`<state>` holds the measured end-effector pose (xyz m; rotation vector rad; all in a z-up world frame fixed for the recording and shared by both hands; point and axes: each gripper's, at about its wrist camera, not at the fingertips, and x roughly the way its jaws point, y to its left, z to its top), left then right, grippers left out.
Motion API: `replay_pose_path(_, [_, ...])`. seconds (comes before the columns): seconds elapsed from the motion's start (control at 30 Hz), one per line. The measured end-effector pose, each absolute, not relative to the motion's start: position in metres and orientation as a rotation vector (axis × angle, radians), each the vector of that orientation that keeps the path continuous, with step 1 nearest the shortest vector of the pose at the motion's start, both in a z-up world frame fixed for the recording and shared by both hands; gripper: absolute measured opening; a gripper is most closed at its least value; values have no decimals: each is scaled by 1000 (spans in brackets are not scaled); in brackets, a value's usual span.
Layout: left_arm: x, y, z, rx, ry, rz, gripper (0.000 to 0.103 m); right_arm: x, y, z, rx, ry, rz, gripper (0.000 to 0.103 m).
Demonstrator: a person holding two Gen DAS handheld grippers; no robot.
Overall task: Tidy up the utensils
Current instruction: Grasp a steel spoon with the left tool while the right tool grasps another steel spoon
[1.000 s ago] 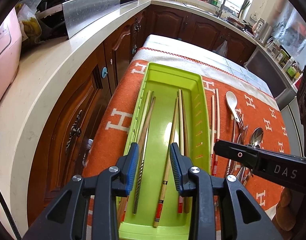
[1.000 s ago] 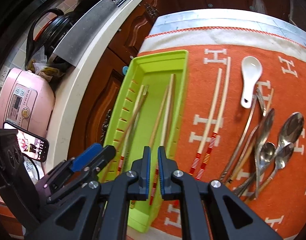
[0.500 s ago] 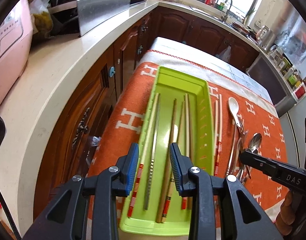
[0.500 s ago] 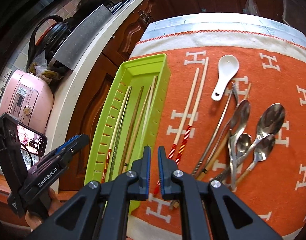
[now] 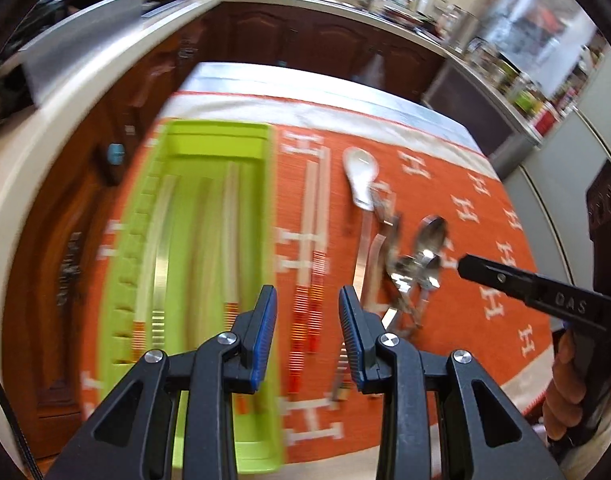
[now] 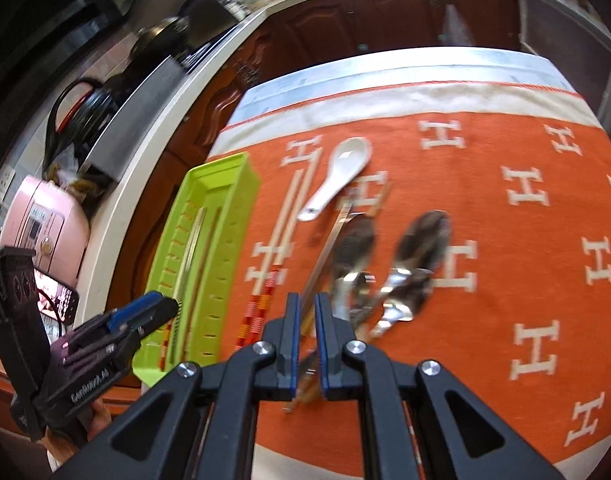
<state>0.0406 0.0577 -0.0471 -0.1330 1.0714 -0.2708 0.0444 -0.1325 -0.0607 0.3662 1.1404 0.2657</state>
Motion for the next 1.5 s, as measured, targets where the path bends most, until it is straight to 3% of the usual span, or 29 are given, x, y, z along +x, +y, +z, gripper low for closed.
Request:
replay_pose_path(0.27, [57, 16, -75, -199, 1149, -404, 30, 40, -171, -88, 433, 1173, 197, 7])
replay_pose_path(0.8, [121, -36, -102, -120, 1129, -408, 30, 56, -188, -120, 481, 1187, 224, 8])
replay_pose_path(0.93, [125, -40, -108, -126, 1120, -412, 13, 62, -194, -123, 505, 1177, 230, 11])
replay_pose_path(1.03, [125, -42, -110, -123, 1099, -413, 8, 67, -195, -125, 513, 1174, 236, 13])
replay_pose_path(1.5, [116, -33, -97, -149, 1042, -458, 2, 88, -206, -137, 569, 1134, 213, 18])
